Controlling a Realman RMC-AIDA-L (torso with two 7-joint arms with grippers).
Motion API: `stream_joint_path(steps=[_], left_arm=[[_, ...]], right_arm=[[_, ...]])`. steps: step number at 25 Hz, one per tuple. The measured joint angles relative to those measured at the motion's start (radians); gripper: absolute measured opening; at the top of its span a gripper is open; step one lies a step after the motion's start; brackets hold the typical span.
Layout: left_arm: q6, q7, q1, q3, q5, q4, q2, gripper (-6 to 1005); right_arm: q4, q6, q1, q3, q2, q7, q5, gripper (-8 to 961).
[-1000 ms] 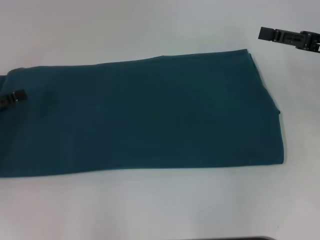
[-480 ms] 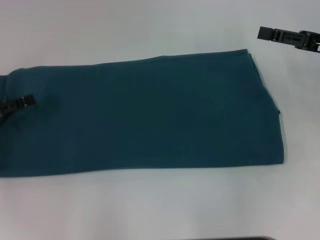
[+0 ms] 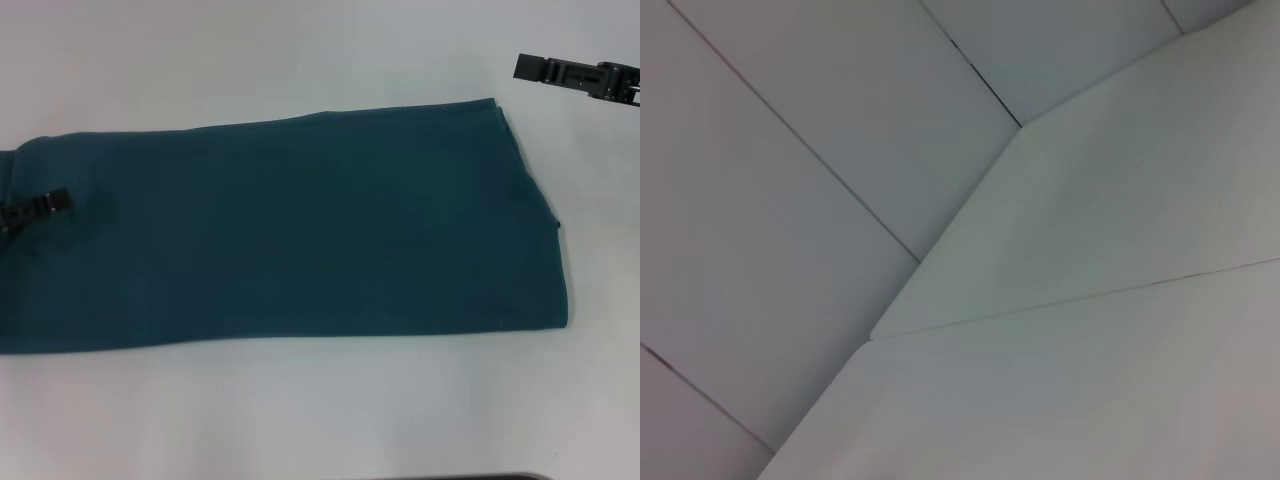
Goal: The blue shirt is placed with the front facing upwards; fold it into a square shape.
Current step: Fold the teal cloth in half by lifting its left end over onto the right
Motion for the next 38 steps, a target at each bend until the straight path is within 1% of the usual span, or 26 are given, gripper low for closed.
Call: stream_joint_path(steps=[8,13,18,28,35,38], left_arm=[[-0.005,-0.006,-0.006,-0.001,0.022,-0.012,-0.001,873],[0.060,-0.033,-0.006,-0.012,0.017,-0.074,0.002,873],[0.083,-0.073,0.006,-0.013,0.022,-0.150,-0.001,874],[0.068,-0.066,-0.001,0.008,0.025,-0.130,-0.004,874],[0.012,-0.066,0.001,0.021,0.070,-0.126,-0.025,874],[-0.007,-0.066,-0.006,0.025,0.092,-0.126,-0.031,874]], right_arm=[[0.000,0.002,0.000,0.000,0.000,0.002,0.000,717],[0.000,0.004,0.001,0.000,0.000,0.002,0.001,717],[0.000,0.004,-0.003,0.000,0.000,-0.001,0.012,717],[0.000,0.004,-0.003,0.000,0.000,0.000,0.014,718],[0.000,0.006,-0.003,0.000,0.000,0.000,0.014,718],[0.000,0.006,-0.003,0.000,0.000,0.000,0.014,717]])
